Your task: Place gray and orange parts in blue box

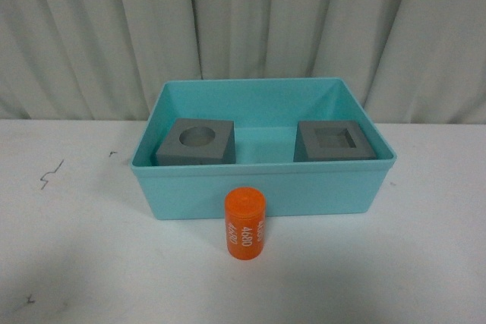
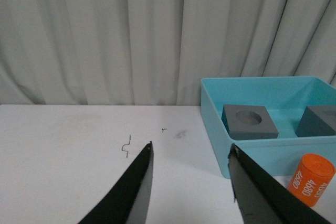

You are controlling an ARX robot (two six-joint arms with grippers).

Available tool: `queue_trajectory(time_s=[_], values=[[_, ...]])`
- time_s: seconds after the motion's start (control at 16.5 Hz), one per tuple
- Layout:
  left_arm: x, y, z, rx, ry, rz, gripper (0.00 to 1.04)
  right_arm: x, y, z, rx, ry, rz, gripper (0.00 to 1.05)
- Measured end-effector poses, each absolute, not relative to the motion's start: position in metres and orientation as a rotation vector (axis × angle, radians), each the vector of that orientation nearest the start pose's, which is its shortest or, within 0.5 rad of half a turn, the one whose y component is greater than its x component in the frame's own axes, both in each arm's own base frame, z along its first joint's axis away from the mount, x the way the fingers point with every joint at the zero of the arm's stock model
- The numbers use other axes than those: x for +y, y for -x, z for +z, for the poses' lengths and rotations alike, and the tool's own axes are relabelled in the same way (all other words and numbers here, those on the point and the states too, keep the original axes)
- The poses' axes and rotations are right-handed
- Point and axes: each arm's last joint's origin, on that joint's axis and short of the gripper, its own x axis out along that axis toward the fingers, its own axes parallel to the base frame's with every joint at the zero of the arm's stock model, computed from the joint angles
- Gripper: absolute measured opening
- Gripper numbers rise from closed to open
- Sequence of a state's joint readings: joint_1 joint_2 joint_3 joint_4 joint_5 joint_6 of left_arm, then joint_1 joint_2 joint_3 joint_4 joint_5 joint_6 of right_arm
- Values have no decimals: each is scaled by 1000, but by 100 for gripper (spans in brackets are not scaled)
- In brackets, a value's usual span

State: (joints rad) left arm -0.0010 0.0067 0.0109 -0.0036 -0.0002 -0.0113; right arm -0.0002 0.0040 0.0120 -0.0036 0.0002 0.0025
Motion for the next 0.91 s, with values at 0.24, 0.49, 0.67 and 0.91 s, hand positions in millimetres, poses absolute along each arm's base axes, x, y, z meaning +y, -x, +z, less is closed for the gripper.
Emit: queue_trajectory(time_s=[0.24, 0.49, 0.67, 0.91], values=[[0, -97, 166, -1, 11, -1, 82, 0, -97, 167, -5, -2, 0, 98], [0, -97, 166, -1, 10, -1, 98, 0, -97, 167, -4, -2, 0, 98], [0, -97, 166, -1, 10, -1, 98, 0, -97, 167, -4, -2, 0, 98], [0, -97, 166, -1, 10, -1, 98, 0, -97, 167, -5, -2, 0, 98]])
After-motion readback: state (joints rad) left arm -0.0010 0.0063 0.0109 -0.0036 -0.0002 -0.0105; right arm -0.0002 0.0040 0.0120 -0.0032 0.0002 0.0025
